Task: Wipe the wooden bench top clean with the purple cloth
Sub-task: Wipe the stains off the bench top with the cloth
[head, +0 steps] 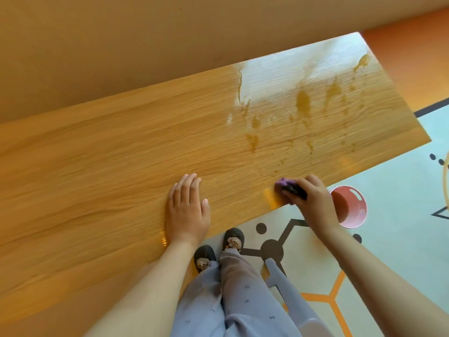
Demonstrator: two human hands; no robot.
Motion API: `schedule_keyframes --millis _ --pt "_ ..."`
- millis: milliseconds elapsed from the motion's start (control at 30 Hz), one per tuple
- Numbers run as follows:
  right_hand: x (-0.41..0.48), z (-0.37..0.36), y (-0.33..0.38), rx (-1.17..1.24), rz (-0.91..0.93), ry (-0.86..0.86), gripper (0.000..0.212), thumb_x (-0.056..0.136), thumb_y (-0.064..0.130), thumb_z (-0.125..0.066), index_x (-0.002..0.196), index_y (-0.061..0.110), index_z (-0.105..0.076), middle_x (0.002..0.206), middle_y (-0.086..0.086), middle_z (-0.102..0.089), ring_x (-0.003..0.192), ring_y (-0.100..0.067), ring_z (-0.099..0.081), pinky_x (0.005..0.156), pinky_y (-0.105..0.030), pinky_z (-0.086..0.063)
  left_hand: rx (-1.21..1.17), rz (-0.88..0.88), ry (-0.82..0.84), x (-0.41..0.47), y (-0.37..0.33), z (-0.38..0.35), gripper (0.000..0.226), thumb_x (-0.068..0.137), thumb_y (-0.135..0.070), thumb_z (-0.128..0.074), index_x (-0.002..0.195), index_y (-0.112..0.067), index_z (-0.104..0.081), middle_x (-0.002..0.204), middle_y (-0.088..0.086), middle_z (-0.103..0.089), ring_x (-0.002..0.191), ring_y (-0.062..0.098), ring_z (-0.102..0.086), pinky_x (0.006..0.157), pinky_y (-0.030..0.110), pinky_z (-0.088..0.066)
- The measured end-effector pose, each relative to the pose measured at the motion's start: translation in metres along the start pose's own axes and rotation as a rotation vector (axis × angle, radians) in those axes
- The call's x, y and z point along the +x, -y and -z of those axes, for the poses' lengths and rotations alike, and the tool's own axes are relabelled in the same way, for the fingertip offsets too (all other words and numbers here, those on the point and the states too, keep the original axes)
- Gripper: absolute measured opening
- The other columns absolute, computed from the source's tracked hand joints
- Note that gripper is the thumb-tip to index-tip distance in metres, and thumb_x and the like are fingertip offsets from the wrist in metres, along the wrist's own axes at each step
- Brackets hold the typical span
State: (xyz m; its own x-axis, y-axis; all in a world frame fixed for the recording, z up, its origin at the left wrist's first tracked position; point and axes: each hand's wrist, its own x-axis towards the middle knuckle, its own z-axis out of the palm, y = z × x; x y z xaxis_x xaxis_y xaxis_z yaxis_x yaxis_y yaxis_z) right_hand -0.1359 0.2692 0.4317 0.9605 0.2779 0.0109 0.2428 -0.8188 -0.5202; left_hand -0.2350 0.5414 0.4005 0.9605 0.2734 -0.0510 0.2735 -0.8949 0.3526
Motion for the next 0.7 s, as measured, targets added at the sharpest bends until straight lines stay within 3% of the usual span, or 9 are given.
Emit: schedule_keyframes --millis 100,200,267,367,500,600,700 --pt "0.011 0.024 -0.033 -0.003 -0.308 -0.179 0.021 0.082 0.015 -0.071 0.101 0.009 -0.070 0.091 -0.006 -0.056 0.090 -0.028 -0.057 0.075 -0.027 -0.038 -0.004 -0.003 -0.013 -0.001 -0.001 0.000 0.054 0.088 -0.031 -0.036 0.136 -0.010 -0.044 0.145 0.007 -0.043 0.139 0.023 -0.030 0.118 0.042 -0.018" --pt "0.014 0.021 -0.035 -0.023 -0.433 -0.256 0.020 0.083 0.019 -0.069 0.099 0.008 -0.070 0.095 -0.011 -0.060 0.094 -0.030 -0.057 0.078 -0.031 -0.041 -0.001 -0.003 -0.023 0.000 -0.001 0.001 0.053 0.087 -0.031 -0.037 0.135 -0.009 -0.045 0.144 0.008 -0.044 0.138 0.024 -0.031 0.117 0.043 -0.020" --pt "0.009 0.007 -0.016 -0.040 -0.395 -0.230 0.019 0.081 0.017 -0.070 0.098 0.008 -0.070 0.094 -0.011 -0.059 0.092 -0.030 -0.057 0.077 -0.035 -0.044 0.004 -0.001 -0.016 0.000 -0.001 0.001 0.053 0.087 -0.031 -0.037 0.135 -0.010 -0.045 0.144 0.008 -0.043 0.138 0.024 -0.030 0.117 0.043 -0.020" --pt "-0.007 -0.025 0.034 0.018 -0.244 -0.130 0.019 0.074 0.006 -0.072 0.093 0.008 -0.068 0.090 -0.008 -0.058 0.088 -0.025 -0.055 0.074 -0.027 -0.039 0.016 -0.001 -0.006 -0.001 -0.001 0.001 0.053 0.088 -0.032 -0.036 0.135 -0.009 -0.044 0.144 0.008 -0.043 0.139 0.025 -0.030 0.117 0.044 -0.021" --pt "-0.018 -0.060 0.091 0.057 -0.053 -0.045 0.018 0.073 0.014 -0.078 0.088 0.009 -0.067 0.080 0.001 -0.051 0.077 -0.012 -0.045 0.068 -0.022 -0.033 0.019 -0.001 0.000 0.000 -0.001 0.001 0.054 0.087 -0.033 -0.036 0.136 -0.010 -0.044 0.145 0.008 -0.042 0.139 0.025 -0.030 0.116 0.044 -0.022" --pt "-0.004 -0.059 0.088 0.020 0.028 -0.013 0.020 0.076 0.023 -0.076 0.085 0.008 -0.067 0.077 0.000 -0.050 0.073 -0.014 -0.044 0.063 -0.024 -0.032 0.021 0.004 -0.003 0.000 -0.001 0.002 0.053 0.087 -0.032 -0.038 0.135 -0.010 -0.044 0.144 0.008 -0.043 0.138 0.024 -0.030 0.116 0.044 -0.023" --pt "0.024 -0.040 0.054 -0.017 -0.061 -0.072 0.020 0.077 0.022 -0.076 0.085 0.006 -0.067 0.079 -0.001 -0.051 0.073 -0.019 -0.048 0.063 -0.026 -0.034 0.019 0.009 -0.008 0.000 -0.002 0.002 0.052 0.087 -0.032 -0.039 0.134 -0.010 -0.044 0.144 0.007 -0.044 0.138 0.024 -0.031 0.115 0.044 -0.024"
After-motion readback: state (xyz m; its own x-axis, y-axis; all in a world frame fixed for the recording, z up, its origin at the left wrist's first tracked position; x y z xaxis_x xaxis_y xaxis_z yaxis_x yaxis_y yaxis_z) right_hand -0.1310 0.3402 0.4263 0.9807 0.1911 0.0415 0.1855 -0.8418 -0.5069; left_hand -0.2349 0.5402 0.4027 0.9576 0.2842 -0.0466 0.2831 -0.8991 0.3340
